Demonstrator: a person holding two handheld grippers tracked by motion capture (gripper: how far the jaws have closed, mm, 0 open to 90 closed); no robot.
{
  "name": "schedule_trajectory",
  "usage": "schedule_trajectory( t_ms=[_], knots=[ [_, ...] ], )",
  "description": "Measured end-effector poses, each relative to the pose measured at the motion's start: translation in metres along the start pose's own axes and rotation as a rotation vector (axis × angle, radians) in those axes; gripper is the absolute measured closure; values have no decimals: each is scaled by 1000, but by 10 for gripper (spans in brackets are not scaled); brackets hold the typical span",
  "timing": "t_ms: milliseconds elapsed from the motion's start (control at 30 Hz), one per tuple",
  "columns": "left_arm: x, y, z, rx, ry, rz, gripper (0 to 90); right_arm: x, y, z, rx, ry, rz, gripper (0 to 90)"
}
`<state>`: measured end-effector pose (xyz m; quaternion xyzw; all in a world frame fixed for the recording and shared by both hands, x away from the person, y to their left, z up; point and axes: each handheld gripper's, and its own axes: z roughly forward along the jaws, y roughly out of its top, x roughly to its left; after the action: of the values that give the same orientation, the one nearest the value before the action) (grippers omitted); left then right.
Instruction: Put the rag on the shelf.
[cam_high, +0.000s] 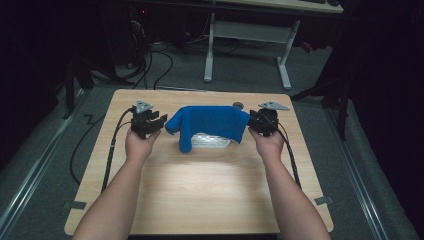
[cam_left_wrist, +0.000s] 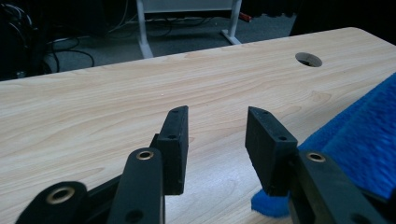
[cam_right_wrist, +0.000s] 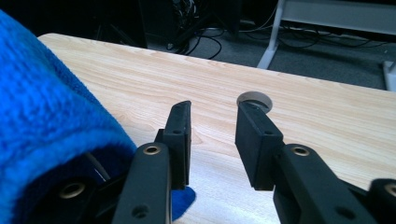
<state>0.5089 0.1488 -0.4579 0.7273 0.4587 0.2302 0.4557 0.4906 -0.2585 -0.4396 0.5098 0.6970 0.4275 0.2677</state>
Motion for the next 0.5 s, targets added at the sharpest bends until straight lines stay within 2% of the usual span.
schedule_trajectory(
  t_ms=[433, 500],
  knots=[
    [5, -4, -14, -13, 17, 1, 589, -1, 1, -17, -5, -46, -27, 599],
    [7, -7, -17, -16, 17, -11, 586, -2, 1, -19, 2, -51, -33, 593]
  ],
)
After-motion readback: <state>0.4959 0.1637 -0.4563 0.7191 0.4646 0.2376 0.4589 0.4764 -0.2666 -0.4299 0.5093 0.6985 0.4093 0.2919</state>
